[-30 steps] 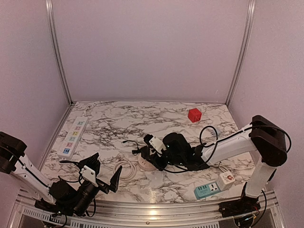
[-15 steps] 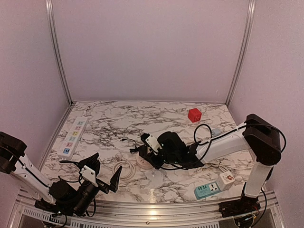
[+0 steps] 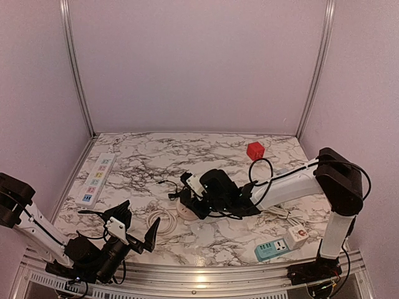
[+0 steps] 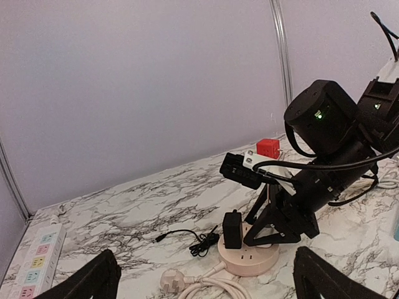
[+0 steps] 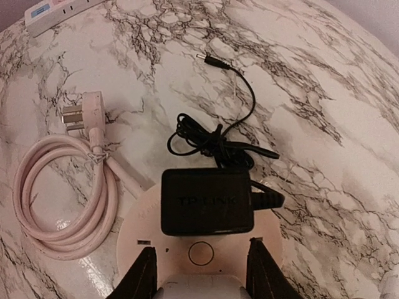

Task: Insert the plug
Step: Insert the plug into the socket slot, then move the socket to the center of the board.

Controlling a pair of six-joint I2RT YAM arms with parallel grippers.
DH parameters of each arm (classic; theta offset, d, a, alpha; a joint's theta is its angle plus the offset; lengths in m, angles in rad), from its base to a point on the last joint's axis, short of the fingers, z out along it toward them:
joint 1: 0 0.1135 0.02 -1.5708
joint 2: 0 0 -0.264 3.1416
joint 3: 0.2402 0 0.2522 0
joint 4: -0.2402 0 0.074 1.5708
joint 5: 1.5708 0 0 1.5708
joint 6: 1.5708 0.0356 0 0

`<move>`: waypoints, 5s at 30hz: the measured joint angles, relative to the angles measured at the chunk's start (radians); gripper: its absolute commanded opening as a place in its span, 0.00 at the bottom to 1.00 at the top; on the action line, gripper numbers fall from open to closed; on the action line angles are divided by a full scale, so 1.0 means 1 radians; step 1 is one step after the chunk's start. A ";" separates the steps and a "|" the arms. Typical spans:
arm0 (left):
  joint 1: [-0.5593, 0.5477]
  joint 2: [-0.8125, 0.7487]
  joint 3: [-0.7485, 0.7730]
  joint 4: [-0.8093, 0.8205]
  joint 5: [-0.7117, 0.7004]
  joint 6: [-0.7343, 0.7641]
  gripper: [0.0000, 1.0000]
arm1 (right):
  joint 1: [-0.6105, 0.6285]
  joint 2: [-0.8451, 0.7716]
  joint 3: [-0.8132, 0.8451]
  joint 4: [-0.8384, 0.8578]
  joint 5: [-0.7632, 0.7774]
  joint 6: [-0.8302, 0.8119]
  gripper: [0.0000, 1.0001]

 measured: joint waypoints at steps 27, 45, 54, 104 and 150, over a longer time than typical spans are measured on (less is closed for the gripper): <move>0.003 -0.075 -0.030 0.000 0.000 -0.027 0.99 | -0.029 0.242 0.234 0.055 -0.140 0.098 0.00; 0.003 -0.066 -0.029 0.000 0.000 -0.026 0.99 | 0.010 0.333 0.416 -0.128 -0.018 0.069 0.00; 0.003 -0.082 -0.035 0.000 0.001 -0.027 0.99 | 0.029 0.351 0.432 -0.125 0.045 0.085 0.00; 0.004 -0.072 -0.035 0.000 0.001 -0.026 0.99 | 0.130 0.091 0.302 -0.473 0.222 0.020 0.99; 0.015 -0.018 -0.020 0.000 0.000 -0.018 0.99 | -0.041 0.099 0.134 -0.298 0.203 0.087 0.98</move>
